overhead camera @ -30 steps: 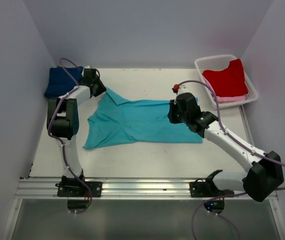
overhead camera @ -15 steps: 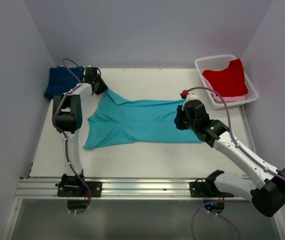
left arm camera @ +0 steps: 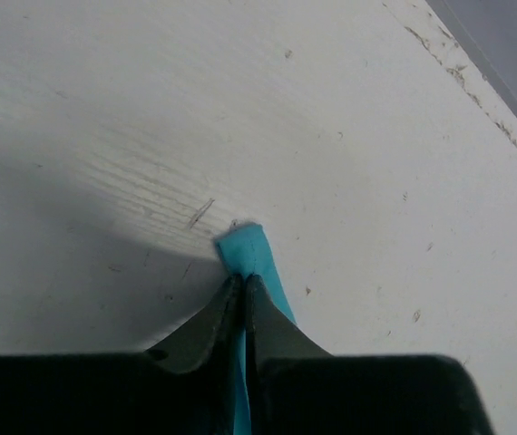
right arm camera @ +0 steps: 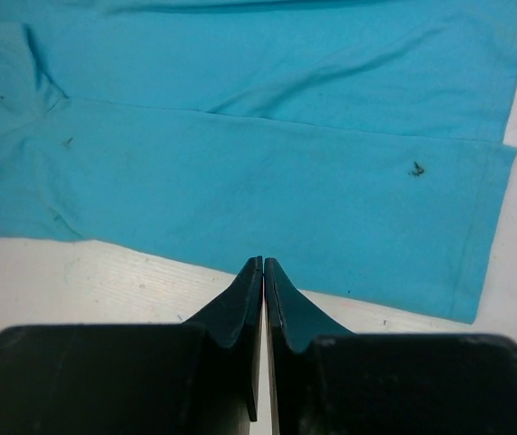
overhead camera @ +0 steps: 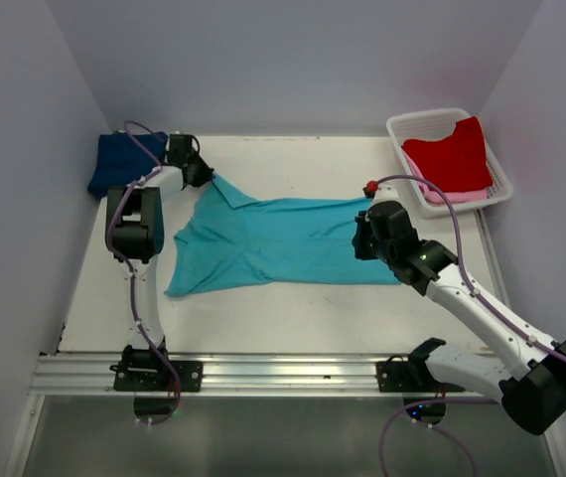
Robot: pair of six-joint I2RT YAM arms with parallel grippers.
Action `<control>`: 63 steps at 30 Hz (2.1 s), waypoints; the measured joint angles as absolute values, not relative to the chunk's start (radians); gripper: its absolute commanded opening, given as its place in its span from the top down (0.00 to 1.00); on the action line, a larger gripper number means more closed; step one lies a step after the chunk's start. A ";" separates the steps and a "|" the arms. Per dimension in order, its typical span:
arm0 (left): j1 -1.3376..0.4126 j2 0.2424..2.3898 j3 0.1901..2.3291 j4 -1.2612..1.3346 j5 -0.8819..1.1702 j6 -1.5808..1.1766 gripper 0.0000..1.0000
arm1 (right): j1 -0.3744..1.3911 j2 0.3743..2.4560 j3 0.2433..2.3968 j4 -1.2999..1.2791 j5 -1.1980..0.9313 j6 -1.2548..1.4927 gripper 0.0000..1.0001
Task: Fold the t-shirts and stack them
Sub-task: Fold the tshirt
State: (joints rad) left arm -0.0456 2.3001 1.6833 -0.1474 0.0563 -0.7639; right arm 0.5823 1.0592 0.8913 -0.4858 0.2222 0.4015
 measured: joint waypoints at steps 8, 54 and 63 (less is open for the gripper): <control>-0.043 2.312 1.633 -0.012 0.128 -0.792 1.00 | 0.582 1.077 0.891 -0.509 0.311 0.417 1.00; 0.032 2.298 1.581 0.046 0.232 -0.784 1.00 | 0.580 1.274 0.933 -0.515 0.459 0.454 1.00; 0.033 2.238 1.560 0.034 0.265 -0.782 1.00 | 0.466 1.446 1.063 -0.524 0.530 0.517 0.86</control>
State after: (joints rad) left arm 0.0330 2.2379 1.5597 0.0338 0.2653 -0.7822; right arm 0.4656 1.4460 1.0626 -0.5243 0.5297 0.5167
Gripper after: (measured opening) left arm 0.005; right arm 0.130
